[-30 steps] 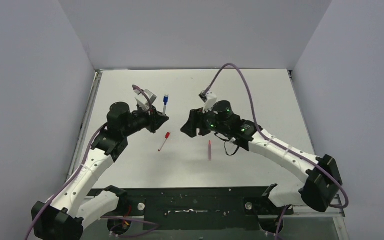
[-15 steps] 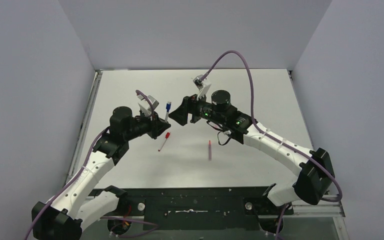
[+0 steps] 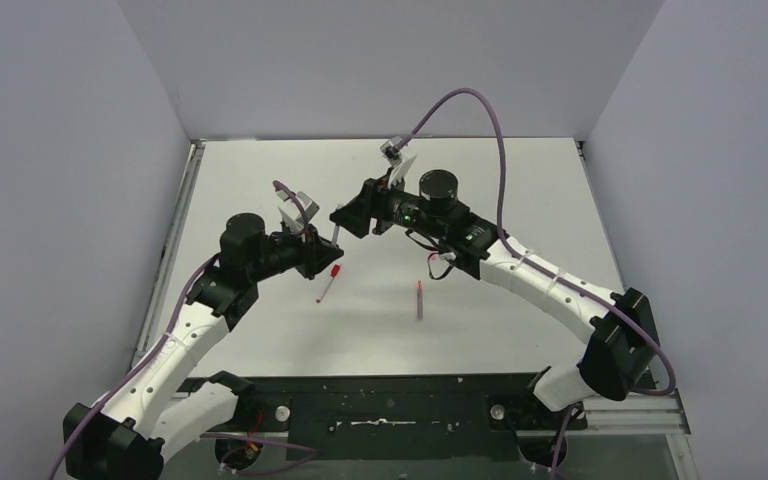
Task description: Insert the pens into the pen caps
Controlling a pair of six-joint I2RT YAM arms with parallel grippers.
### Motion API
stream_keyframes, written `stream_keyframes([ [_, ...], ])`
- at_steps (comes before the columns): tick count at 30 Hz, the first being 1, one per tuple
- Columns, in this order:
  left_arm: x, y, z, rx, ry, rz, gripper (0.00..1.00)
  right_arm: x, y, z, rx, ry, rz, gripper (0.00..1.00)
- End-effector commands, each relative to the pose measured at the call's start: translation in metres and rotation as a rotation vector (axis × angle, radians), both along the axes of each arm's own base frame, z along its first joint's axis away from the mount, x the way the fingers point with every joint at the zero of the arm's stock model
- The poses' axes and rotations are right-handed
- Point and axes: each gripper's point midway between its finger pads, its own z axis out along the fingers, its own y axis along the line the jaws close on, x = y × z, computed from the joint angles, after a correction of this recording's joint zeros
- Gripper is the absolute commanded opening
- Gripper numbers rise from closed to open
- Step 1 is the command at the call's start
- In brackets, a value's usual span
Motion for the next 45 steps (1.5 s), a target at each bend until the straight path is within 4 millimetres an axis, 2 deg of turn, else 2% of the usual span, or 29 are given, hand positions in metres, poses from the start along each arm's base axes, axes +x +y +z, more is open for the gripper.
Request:
stream_keyframes([
  [1,-0.003,-0.006,0.015,-0.034,-0.049,-0.034,0.0,0.003,0.009,0.034,0.081,-0.07,0.024,0.54],
  [4,-0.004,-0.006,0.015,-0.034,-0.051,-0.033,0.0,0.004,0.011,0.033,0.081,-0.06,0.031,0.43],
  [9,-0.003,-0.006,0.016,-0.032,-0.053,-0.031,0.0,0.003,0.014,0.026,0.071,-0.043,0.043,0.35],
  [14,0.0,-0.006,0.018,-0.028,-0.06,-0.029,0.0,0.0,0.016,0.021,0.057,-0.03,0.058,0.03],
  [15,0.001,-0.006,0.019,-0.027,-0.064,-0.027,0.0,0.0,0.016,0.02,0.053,-0.028,0.06,0.0],
  [21,0.01,-0.006,0.027,-0.017,-0.086,-0.01,0.0,-0.01,0.02,0.003,0.006,-0.009,0.076,0.0],
  [28,0.019,-0.004,0.038,-0.004,-0.121,0.009,0.0,-0.032,0.029,-0.033,-0.054,0.036,0.102,0.0],
  [33,0.021,-0.005,0.043,-0.004,-0.136,0.009,0.0,-0.039,0.031,-0.053,-0.084,0.066,0.112,0.0],
  [36,0.021,-0.005,0.043,-0.003,-0.137,0.009,0.0,-0.04,0.032,-0.056,-0.089,0.07,0.115,0.0],
  [41,0.019,-0.005,0.029,0.013,-0.105,0.003,0.0,-0.036,0.033,-0.038,-0.071,0.041,0.126,0.0],
  [42,0.019,-0.004,0.022,0.023,-0.089,0.001,0.0,-0.033,0.032,-0.031,-0.066,0.028,0.125,0.08],
  [45,0.015,-0.003,0.001,0.045,-0.035,0.001,0.0,-0.014,0.014,-0.002,-0.042,-0.029,0.075,0.49],
])
